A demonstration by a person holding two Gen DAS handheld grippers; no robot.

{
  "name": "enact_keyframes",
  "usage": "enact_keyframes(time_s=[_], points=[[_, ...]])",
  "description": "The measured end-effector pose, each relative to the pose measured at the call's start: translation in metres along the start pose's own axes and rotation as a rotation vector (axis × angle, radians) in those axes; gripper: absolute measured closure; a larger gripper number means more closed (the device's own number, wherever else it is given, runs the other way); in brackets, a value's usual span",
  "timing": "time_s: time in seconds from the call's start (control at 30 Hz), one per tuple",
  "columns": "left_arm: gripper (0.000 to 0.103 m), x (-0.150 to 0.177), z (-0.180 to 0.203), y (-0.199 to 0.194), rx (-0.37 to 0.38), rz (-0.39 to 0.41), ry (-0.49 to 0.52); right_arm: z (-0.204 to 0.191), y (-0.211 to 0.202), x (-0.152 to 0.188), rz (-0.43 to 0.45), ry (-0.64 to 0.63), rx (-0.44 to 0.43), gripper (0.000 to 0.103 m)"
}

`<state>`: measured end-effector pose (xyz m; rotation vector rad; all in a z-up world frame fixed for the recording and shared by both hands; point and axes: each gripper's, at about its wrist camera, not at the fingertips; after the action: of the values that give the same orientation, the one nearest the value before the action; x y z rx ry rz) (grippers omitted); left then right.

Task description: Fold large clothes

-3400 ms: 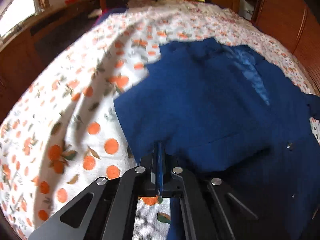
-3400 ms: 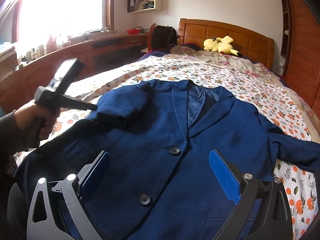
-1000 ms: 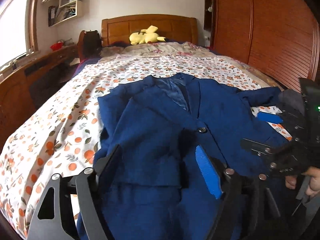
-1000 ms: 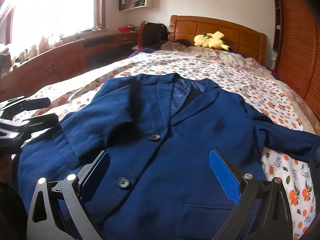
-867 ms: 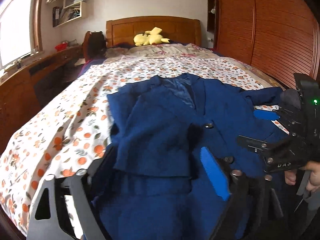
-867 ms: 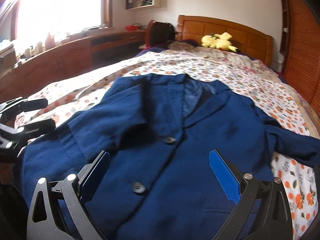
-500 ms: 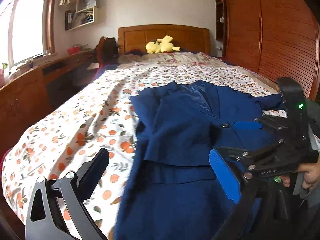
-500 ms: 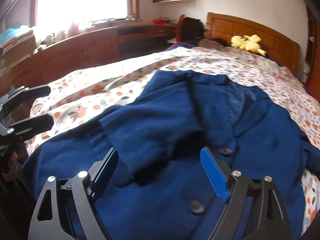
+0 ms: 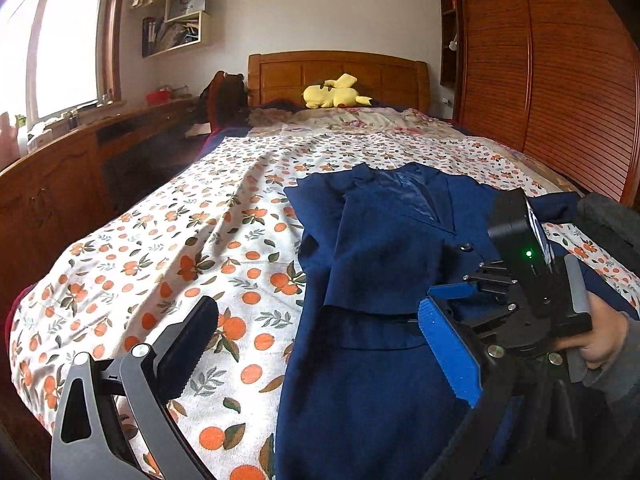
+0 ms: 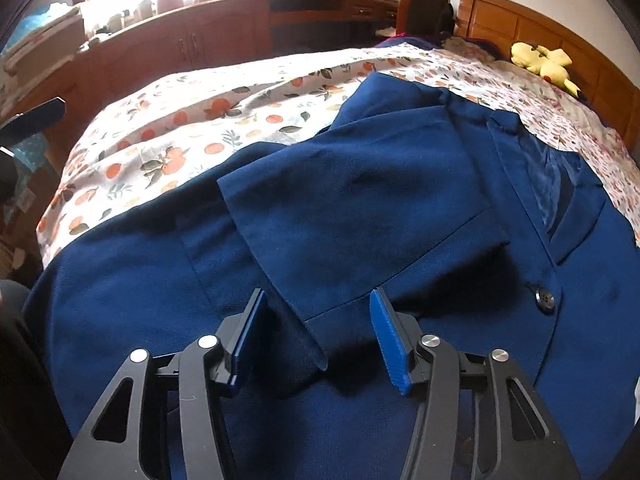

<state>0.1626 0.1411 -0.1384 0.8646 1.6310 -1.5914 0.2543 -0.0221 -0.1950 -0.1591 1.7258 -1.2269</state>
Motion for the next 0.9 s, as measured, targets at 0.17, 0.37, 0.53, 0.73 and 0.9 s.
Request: enact_keyframes(time_s=[0.17, 0.37, 0.53, 0.73, 0.9], points=[[0.002, 0.000, 0.001, -0.001, 0.003, 0.002, 0.000, 0.002, -0.004, 0.001, 0.013, 0.006, 0.017, 0.090], [0.002, -0.001, 0.010, 0.000, 0.014, 0.001, 0.015, 0.009, -0.027, 0.001, 0.108, 0.019, 0.042, 0.097], [0.002, -0.005, 0.020, 0.001, 0.029, 0.007, 0.024, 0.032, -0.071, 0.001, 0.224, 0.078, 0.078, 0.097], [0.002, -0.008, 0.033, 0.002, 0.051, 0.016, 0.035, 0.064, -0.125, 0.014, 0.328, 0.152, 0.118, 0.097], [0.002, -0.011, 0.045, 0.005, 0.065, 0.014, 0.048, 0.084, -0.158, 0.032, 0.373, 0.191, 0.153, 0.097]])
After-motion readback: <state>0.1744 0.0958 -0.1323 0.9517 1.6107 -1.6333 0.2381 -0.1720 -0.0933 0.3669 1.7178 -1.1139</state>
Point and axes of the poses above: each gripper's, at about its wrist camera, not at the fingertips, and y roughly the way its jaws point, z to its right, x to its underside
